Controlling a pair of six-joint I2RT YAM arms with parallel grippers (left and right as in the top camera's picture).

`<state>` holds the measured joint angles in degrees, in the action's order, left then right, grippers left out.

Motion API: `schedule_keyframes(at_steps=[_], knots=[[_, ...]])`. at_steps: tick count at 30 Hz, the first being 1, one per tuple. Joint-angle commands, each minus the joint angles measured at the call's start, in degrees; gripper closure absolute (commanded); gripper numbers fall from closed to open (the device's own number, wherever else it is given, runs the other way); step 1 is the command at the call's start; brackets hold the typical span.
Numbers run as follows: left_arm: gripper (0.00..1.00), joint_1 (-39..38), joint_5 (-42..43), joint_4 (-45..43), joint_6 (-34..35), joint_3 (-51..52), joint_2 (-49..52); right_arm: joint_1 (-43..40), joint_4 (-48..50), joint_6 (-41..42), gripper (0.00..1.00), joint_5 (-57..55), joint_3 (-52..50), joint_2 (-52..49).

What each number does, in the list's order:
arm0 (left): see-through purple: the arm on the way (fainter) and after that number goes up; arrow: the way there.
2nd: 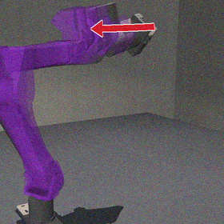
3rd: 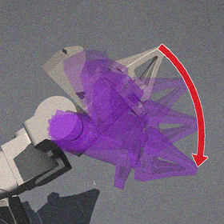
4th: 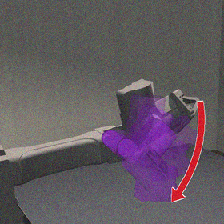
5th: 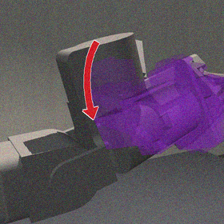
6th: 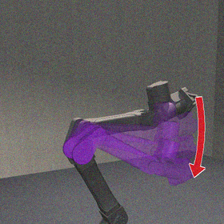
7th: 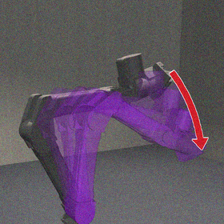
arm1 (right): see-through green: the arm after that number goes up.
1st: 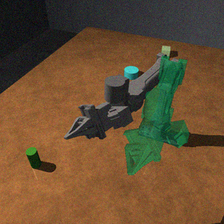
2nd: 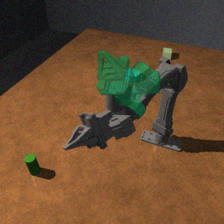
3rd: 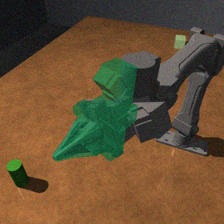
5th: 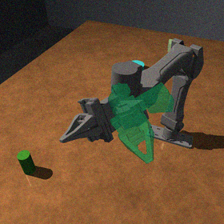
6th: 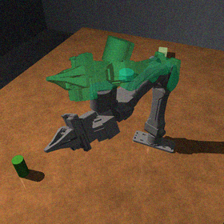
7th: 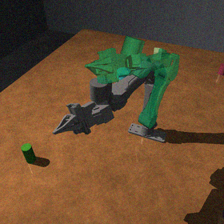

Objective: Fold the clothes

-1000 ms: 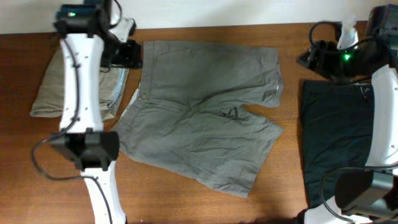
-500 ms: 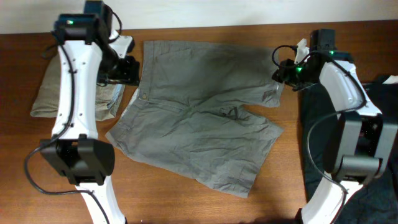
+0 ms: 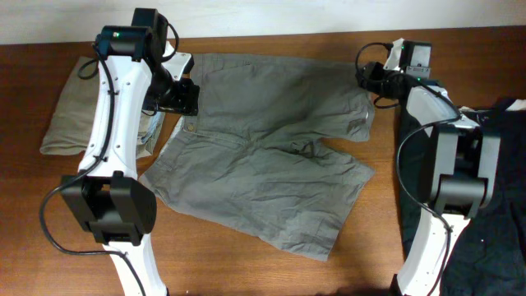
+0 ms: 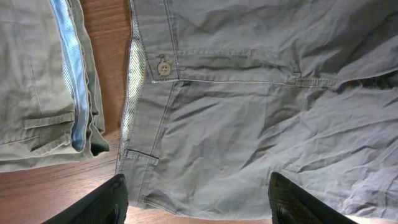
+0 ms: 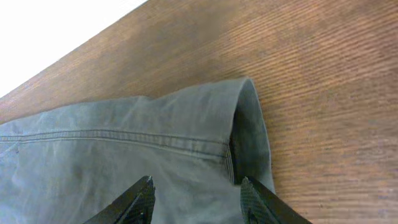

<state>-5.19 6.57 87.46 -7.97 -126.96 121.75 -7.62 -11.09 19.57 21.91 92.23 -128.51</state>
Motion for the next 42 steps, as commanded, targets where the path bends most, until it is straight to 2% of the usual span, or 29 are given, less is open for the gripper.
schedule_keyframes(at_steps=[1,7,8,11,13,15,17,20,23,24,25,27,30,32,35,38,39,40,42], knots=[[0.28,-0.09,0.66,-0.42,-0.9,0.28,-0.48,0.15,1.51,0.87,0.51,0.31,0.81,-0.24],[0.28,-0.07,1.31,-0.48,-0.9,0.28,-0.48,0.46,1.55,0.9,0.55,0.17,0.79,-2.91],[0.28,-0.07,1.33,-0.48,-0.9,0.28,-0.48,0.48,1.95,0.9,0.59,0.42,0.79,-3.02],[0.28,-0.07,1.31,-0.87,-0.9,0.28,-0.48,0.44,5.97,1.68,0.89,6.73,1.36,-3.02],[0.28,-0.09,1.31,-1.14,-0.9,0.28,-0.48,-0.37,9.94,5.6,0.96,10.84,4.28,-2.99],[0.28,-0.07,1.31,-1.14,-0.9,0.28,-0.48,-1.05,11.76,7.93,0.96,8.98,5.97,-2.99],[0.27,-0.07,1.31,-1.53,-0.9,0.28,-0.48,-1.42,12.98,9.94,0.96,1.09,6.38,-3.02],[0.27,-0.07,1.31,-1.53,-0.9,0.28,-0.48,-1.44,11.74,9.86,0.96,-4.22,6.36,-3.02],[0.27,-0.07,1.31,-1.51,-0.9,0.28,-0.48,-1.42,11.76,9.84,0.86,-6.38,6.36,-3.02],[0.27,-0.07,1.31,-1.51,-0.9,0.28,-0.48,-1.46,11.69,9.84,0.5,-6.56,6.36,-3.02],[0.27,-0.07,1.31,-1.49,-0.9,0.28,-0.48,-1.46,10.93,9.55,0.24,-6.54,6.36,-3.02],[0.27,-0.07,1.31,-1.51,-0.9,0.28,-0.48,-1.55,7.13,7.34,0.17,-4.39,6.36,-3.02],[0.23,-0.07,1.29,-1.55,-0.92,0.28,-0.48,-3.15,-2.6,0.57,0.14,5.09,6.36,-1.7],[0.21,-0.07,1.29,-1.99,-0.94,0.28,-0.48,-5.77,-12.87,-4.76,0.16,9.49,6.36,2.97],[0.19,-0.07,1.33,-3.65,-0.92,0.28,-0.48,-8.04,-25.88,-8.61,0.2,9.6,6.36,10.78],[0.19,-0.07,1.33,-5.95,-0.92,0.28,-0.48,-8.13,-44.98,-9.31,0.31,5.4,6.36,16.57],[0.19,-0.07,1.33,-6.56,-0.92,0.28,-0.48,-7.65,-51.17,-9.31,0.31,2.97,6.23,16.59],[0.19,-0.07,1.33,-6.91,-0.92,0.28,-0.48,-6.69,-54.34,-9.84,0.31,1.46,4.94,16.24],[0.19,-0.07,1.31,-6.91,-0.92,0.28,-0.48,-4.76,-53.64,-11.23,0.31,1.33,1.22,15.61]])
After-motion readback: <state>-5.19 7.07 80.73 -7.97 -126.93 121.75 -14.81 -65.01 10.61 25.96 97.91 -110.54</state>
